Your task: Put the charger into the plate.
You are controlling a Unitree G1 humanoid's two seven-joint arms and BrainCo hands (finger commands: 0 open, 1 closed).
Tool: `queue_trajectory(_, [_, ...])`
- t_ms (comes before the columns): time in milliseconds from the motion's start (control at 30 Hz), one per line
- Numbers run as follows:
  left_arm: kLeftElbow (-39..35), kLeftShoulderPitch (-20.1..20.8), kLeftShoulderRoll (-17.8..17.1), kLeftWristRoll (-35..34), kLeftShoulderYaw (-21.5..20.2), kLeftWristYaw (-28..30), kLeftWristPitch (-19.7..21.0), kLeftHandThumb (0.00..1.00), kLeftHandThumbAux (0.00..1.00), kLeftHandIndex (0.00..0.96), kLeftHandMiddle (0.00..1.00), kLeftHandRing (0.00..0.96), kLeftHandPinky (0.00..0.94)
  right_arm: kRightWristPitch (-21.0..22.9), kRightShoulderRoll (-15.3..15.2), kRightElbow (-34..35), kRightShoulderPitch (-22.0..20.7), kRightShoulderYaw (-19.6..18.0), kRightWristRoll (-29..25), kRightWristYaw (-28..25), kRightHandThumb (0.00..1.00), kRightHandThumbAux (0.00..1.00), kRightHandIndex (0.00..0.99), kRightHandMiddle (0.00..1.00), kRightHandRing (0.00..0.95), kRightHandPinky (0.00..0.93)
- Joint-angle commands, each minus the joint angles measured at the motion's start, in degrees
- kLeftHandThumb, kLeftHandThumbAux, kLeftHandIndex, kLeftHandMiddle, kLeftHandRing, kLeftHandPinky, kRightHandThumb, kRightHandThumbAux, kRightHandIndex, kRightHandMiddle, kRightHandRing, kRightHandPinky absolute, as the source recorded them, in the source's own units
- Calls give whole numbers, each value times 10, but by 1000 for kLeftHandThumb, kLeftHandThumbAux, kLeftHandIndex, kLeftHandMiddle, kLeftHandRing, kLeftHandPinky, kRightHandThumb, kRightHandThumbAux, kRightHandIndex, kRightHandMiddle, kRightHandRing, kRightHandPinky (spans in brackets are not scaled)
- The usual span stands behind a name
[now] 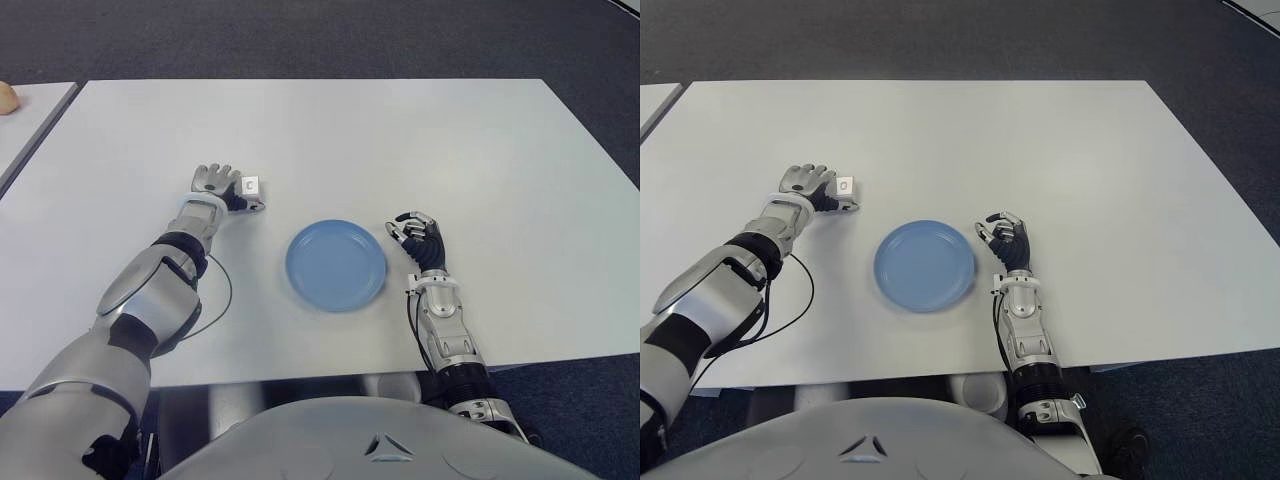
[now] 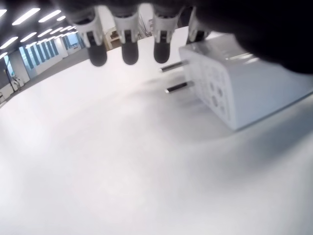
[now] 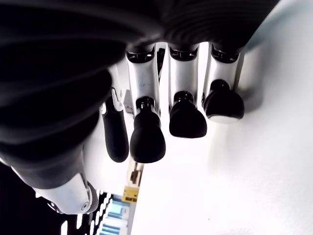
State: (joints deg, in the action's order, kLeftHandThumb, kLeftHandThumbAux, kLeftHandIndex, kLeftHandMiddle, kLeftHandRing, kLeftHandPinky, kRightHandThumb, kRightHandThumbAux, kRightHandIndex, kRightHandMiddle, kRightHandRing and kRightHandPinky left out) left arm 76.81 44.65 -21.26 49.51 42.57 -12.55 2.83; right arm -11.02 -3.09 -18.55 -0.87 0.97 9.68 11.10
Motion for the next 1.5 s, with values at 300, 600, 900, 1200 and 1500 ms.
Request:
queue_trajectory(300, [14,-53,5,-6,0,13,-5,718,444,23,89,78,107,6,2,-9,7,-5,-4,1,709,726,437,823,841,855])
queue_trajectory(600, [9,-59,-4,-50,-50,-19,-45,806,641,378,474,555,561,5,0,-11,6,-5,-6,-3,709,726,437,828,844,855])
queue_trajectory(900, [0,-59,-1,-68,-75,-25,-54,846,664,403,537,733,773,9,-1,-9,8,-4,-5,-4,709,726,437,831,848,856])
queue_trajectory(1200, [-1,-61,1,-81,-92,-27,-51,845,669,398,538,815,836,3,-2,-11,7,-4,-4,-4,709,727,437,826,844,856])
queue_trajectory(1500, [-5,-64,-1,-97,-112,-44,-73,848,670,396,546,853,855,7,-4,-13,5,-3,-1,-4,710,726,437,829,847,860])
